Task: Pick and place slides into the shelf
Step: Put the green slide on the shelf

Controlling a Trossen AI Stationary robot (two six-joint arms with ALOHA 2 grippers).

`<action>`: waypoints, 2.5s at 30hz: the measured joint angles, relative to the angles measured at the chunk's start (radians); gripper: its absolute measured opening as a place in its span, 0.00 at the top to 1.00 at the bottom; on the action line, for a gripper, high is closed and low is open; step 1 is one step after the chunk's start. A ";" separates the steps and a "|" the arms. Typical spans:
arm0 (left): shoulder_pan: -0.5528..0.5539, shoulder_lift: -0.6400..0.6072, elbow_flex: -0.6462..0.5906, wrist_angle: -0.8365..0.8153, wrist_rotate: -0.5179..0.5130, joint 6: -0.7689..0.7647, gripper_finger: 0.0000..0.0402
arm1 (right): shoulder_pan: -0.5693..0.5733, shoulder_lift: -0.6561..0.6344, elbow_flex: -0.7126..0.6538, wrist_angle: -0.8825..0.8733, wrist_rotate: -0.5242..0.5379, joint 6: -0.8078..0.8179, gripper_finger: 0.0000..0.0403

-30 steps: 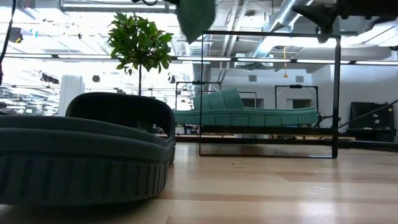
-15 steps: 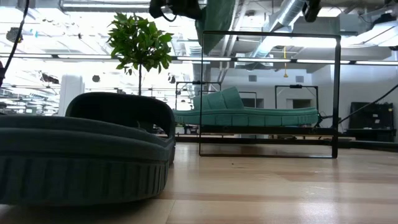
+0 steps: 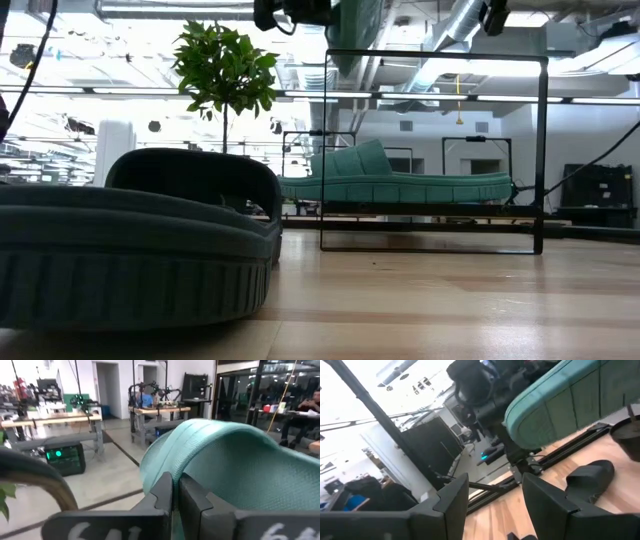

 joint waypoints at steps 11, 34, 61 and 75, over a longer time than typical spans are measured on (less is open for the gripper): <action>-0.011 -0.001 0.000 0.188 -0.038 0.205 1.00 | 0.055 0.000 0.000 0.004 0.039 -0.001 0.58; -0.017 -0.001 0.000 0.147 0.031 0.293 1.00 | 0.090 0.194 0.008 0.221 0.218 0.218 0.55; -0.045 -0.002 0.000 -0.037 0.102 0.350 1.00 | -0.040 0.379 0.142 0.154 0.232 0.349 0.54; -0.045 -0.003 0.002 -0.040 0.097 0.351 1.00 | -0.087 0.387 0.140 0.206 0.231 0.375 0.54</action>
